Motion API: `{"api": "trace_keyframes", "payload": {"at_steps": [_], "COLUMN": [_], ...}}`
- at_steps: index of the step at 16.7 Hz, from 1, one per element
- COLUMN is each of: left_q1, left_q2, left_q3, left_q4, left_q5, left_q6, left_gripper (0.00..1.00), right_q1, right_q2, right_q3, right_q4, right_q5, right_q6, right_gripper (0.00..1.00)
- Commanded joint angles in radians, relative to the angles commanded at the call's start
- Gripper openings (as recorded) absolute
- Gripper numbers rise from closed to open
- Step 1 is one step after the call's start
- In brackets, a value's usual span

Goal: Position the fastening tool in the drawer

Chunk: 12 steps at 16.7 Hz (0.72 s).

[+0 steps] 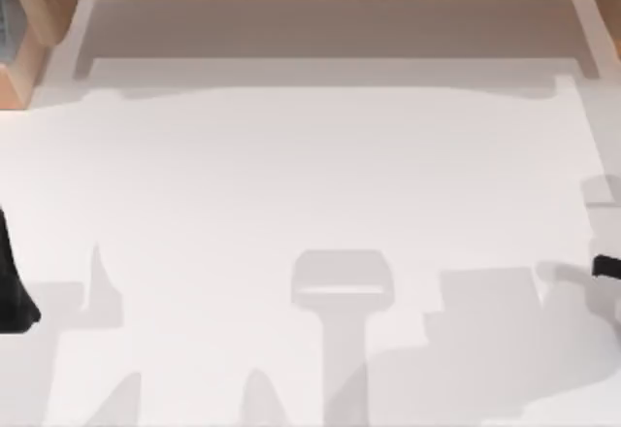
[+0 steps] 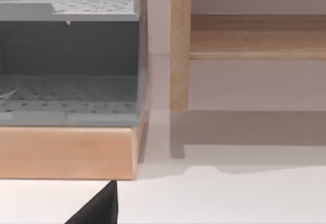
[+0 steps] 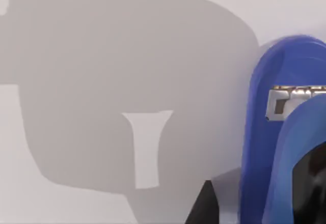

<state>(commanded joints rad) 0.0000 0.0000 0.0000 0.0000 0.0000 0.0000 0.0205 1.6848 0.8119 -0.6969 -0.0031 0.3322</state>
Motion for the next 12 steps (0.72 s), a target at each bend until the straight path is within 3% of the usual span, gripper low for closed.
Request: {"api": "trace_keyframes", "payload": {"at_steps": [3, 12], "left_q1": [0.000, 0.000], "left_q2": [0.000, 0.000], "left_q3": [0.000, 0.000], "left_q4": [0.000, 0.000], "left_q5": [0.000, 0.000], "left_q6": [0.000, 0.000], "left_gripper": [1.00, 1.00], "right_q1": [0.000, -0.001], "right_q2": [0.000, -0.003], "right_q3": [0.000, 0.001], "right_q4": [0.000, -0.002], "right_q5": [0.000, 0.005], "right_q6": [0.000, -0.002], "right_gripper": [0.02, 0.00]}}
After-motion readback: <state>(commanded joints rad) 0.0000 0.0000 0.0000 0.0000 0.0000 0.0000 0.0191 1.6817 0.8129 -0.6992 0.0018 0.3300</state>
